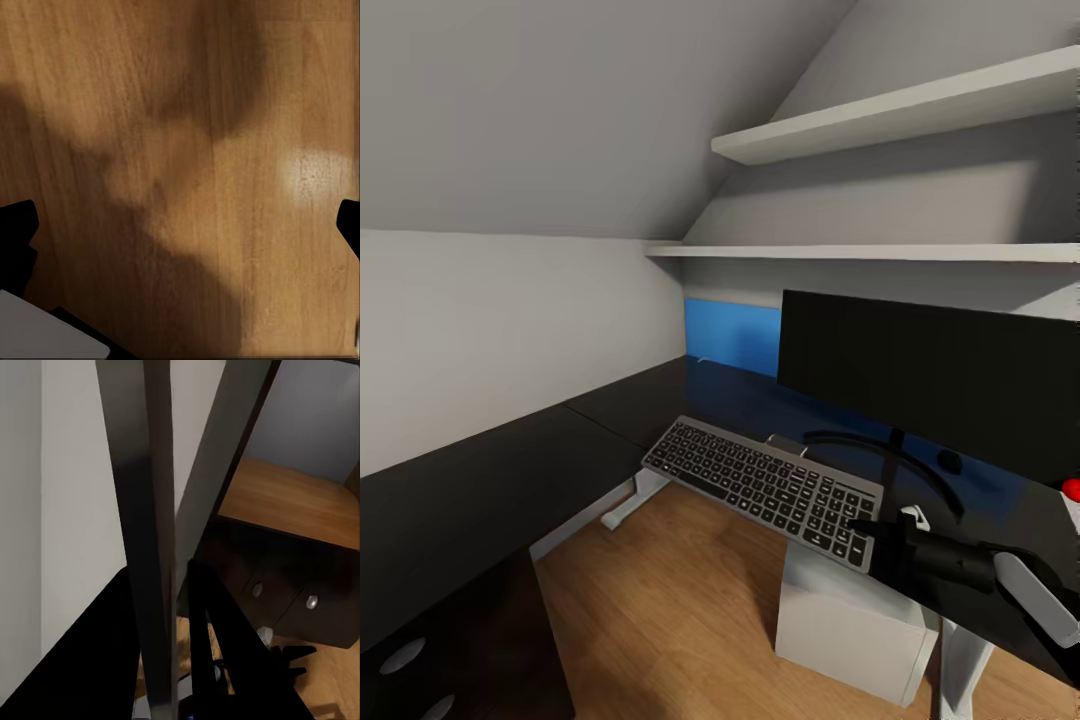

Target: In the bedroom, organize the workspace by keeping the computer under the desk, ensuring the monitor is on the desk, placing the keyboard on the desk next to the monitor, placing the mouse on the desk next to the keyboard, moving the folder from the swivel chair onto the desk next to the mouse, stacking the notebook on top of the folder with the pen on top of the notebook, and positioning the swivel chair next to the desk.

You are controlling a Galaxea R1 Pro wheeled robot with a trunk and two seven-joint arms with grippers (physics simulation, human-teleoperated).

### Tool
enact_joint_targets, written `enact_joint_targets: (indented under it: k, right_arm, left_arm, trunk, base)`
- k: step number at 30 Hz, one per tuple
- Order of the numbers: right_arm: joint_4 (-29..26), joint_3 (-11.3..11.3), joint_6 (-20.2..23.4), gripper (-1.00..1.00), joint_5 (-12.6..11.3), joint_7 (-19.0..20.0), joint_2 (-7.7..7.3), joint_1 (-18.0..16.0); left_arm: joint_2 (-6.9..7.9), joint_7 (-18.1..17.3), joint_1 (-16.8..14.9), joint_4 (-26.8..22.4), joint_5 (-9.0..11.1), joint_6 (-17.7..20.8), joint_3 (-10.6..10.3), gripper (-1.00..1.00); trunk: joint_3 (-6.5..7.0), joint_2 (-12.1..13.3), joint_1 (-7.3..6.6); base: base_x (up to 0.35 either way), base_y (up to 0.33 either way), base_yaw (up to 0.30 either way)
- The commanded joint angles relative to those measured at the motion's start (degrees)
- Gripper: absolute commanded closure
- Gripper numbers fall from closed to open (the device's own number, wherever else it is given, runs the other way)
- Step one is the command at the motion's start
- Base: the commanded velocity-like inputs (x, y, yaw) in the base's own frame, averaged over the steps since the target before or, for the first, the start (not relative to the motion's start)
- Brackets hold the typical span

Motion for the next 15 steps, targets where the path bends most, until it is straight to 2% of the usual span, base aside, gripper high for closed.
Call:
enact_joint_targets:
  k: [1, 4, 6, 15]
  right_arm:
    - [0.2, 0.3, 0.2, 1.0, 0.9, 0.8, 0.07, -0.1]
    - [0.3, 0.6, 0.2, 1.0, 3.6, 1.5, 0.2, -0.2]
    - [0.4, 0.5, 0.2, 1.0, 4.4, 1.7, 0.21, -0.2]
    - [2.4, 0.3, 0.2, 1.0, 5.3, 1.9, 0.37, -0.2]
  left_arm:
    - [0.08, 0.5, 0.0, -0.2, 0.6, 0.1, -0.5, -1.0]
    - [0.08, 0.5, 0.0, -0.2, 0.6, 0.0, -0.5, -1.0]
    - [0.08, 0.5, 0.0, -0.2, 0.6, 0.0, -0.5, -1.0]
    - [0.08, 0.5, 0.0, -0.2, 0.5, 0.0, -0.5, -1.0]
  trunk:
    - [0.12, 0.4, -0.23]
    - [0.66, 1.6, -0.89]
    - [1.02, 2.4, -1.33]
    - [2.63, 6.0, -3.31]
  base:
    - [0.0, 0.0, -0.079]
    - [0.0, 0.0, -0.039]
    - [0.0, 0.0, -0.017]
    - [0.0, 0.0, -0.003]
